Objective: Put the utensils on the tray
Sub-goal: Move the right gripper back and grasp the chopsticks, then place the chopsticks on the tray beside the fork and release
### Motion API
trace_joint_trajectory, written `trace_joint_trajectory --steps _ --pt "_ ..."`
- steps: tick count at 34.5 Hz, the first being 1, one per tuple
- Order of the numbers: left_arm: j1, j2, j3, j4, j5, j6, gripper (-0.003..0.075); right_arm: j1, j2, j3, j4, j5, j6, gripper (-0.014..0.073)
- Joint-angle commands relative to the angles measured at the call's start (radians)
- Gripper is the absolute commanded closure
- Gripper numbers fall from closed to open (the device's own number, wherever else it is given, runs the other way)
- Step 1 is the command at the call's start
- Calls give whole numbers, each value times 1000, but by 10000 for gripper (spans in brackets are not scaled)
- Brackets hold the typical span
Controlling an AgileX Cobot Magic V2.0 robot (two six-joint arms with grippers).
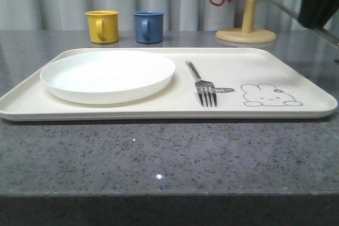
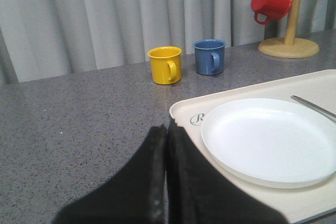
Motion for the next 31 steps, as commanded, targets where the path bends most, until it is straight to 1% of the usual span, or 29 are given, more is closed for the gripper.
trace_joint_trajectory --steps 1,4,8,17,20,23,26,28,31 --pt "-2 10 -28 -2 -85 -11 738 66 0 -37 1 -59 51 543" --pt "-2 10 -28 -2 -85 -11 738 100 42 -37 1 -87 100 543" --pt "-2 10 -28 -2 -85 -11 738 107 91 -37 6 -100 150 543" --pt "-2 10 -28 -2 -85 -11 738 107 154 -37 41 -127 158 536" --pt "-2 10 -28 -2 -85 -11 738 107 154 -37 42 -124 158 475" --pt "-2 10 -28 -2 -85 -11 738 107 154 -37 42 -120 158 374" --pt "-2 10 -28 -2 -85 -11 738 107 154 -37 42 -119 158 313" --pt "-2 10 -28 -2 -85 -11 738 107 154 -37 42 -119 158 286" --pt "-2 10 -28 -2 -85 -11 738 107 152 -49 38 -105 156 277"
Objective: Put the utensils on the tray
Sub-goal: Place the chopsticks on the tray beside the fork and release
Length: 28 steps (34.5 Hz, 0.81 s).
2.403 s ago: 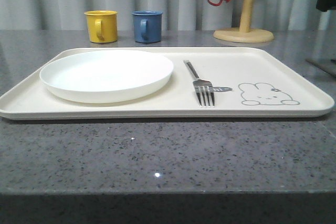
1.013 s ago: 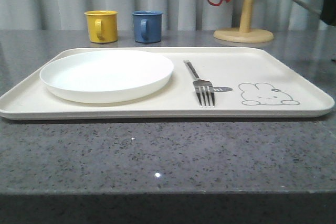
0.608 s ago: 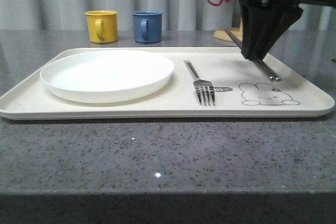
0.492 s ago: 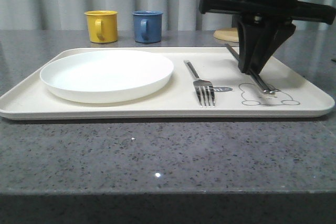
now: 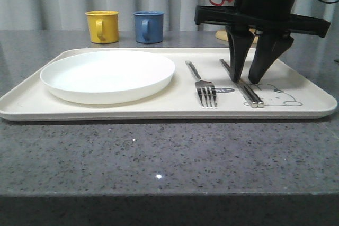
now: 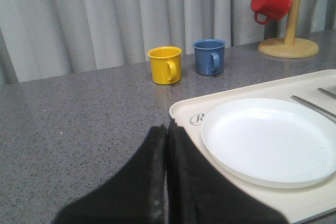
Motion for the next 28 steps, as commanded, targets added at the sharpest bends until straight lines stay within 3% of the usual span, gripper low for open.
trace_joint_trajectory --steps 1,6,11,20,28 --pt "-2 10 -28 -2 -85 -11 738 -1 -54 -51 -8 3 -4 277" --pt "-2 10 -28 -2 -85 -11 738 -19 -93 -121 -101 86 -38 277" --pt "-2 10 -28 -2 -85 -11 738 -125 -147 -147 -146 129 -97 277" --pt "-2 10 -28 -2 -85 -11 738 -439 -160 -145 -143 221 -326 277" --pt "-2 10 -28 -2 -85 -11 738 -594 -116 -145 -19 219 -469 277"
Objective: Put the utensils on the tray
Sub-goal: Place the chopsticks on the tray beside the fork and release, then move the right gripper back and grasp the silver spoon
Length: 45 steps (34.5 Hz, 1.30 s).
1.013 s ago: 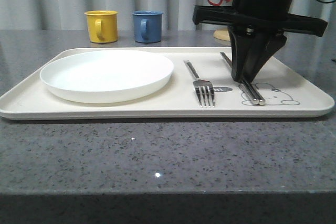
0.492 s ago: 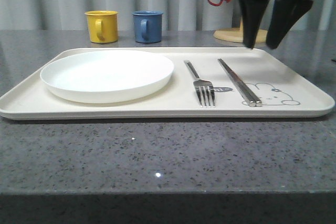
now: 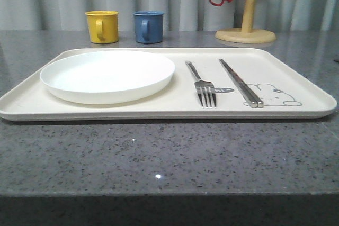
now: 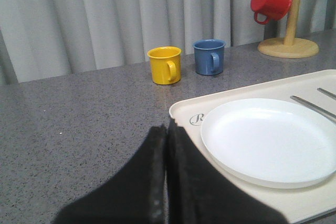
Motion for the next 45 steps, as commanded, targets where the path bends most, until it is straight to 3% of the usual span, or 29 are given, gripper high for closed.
trace_joint_trajectory --steps 1,20,35,45 --pt "-2 10 -28 -2 -85 -10 738 -45 -12 -29 71 56 -63 277" --pt "-2 10 -28 -2 -85 -10 738 -50 131 -29 128 28 -93 279" --pt "-2 10 -28 -2 -85 -10 738 -41 152 -29 127 16 -93 342" --pt "-2 10 -28 -2 -85 -10 738 -38 152 -29 128 29 -93 562"
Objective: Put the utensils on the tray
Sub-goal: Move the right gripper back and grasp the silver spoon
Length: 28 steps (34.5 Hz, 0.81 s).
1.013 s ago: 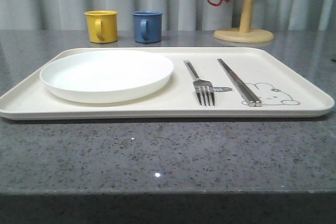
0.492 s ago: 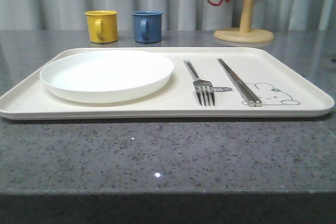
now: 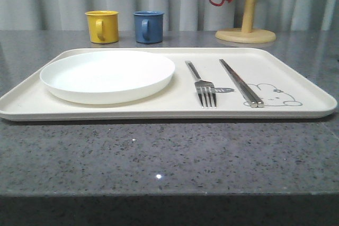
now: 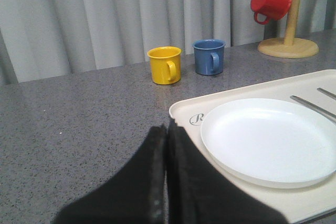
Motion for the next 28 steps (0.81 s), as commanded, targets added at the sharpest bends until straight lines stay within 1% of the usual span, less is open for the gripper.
trace_joint_trajectory --steps 1,7,12,17,22,28 --pt "-2 10 -28 -2 -85 -10 738 3 -44 -29 13 40 -10 572" --pt "-2 10 -28 -2 -85 -10 738 3 -70 -30 13 48 2 580" --pt "-2 10 -28 -2 -85 -10 738 4 -133 -30 12 50 59 580" --pt "-2 10 -28 -2 -85 -10 738 29 -211 -30 11 69 107 580" --pt "-2 10 -28 -2 -85 -10 738 122 -286 -30 11 98 151 580" --pt "-2 10 -28 -2 -85 -10 738 283 -286 -30 12 84 212 580"
